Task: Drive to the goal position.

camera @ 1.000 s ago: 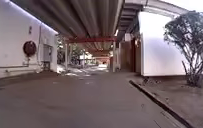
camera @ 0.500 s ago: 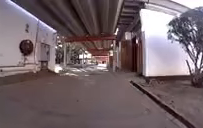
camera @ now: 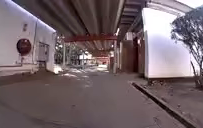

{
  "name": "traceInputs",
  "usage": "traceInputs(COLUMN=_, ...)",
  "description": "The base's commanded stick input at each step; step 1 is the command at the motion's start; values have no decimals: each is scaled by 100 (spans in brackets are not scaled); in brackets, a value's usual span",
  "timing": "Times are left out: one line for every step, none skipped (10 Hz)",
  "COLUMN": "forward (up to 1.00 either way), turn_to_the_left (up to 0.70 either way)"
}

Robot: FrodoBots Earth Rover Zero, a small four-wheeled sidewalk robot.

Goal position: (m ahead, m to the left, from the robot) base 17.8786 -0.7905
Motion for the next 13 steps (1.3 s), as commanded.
traceInputs(forward=50, turn_to_the_left=0)
traceInputs(forward=50, turn_to_the_left=0)
traceInputs(forward=50, turn_to_the_left=0)
traceInputs(forward=50, turn_to_the_left=0)
traceInputs(forward=50, turn_to_the_left=0)
traceInputs(forward=50, turn_to_the_left=0)
traceInputs(forward=50, turn_to_the_left=0)
traceInputs(forward=50, turn_to_the_left=0)
traceInputs(forward=50, turn_to_the_left=0)
traceInputs(forward=50, turn_to_the_left=0)
traceInputs(forward=50, turn_to_the_left=0)
traceInputs(forward=50, turn_to_the_left=0)
traceInputs(forward=50, turn_to_the_left=0)
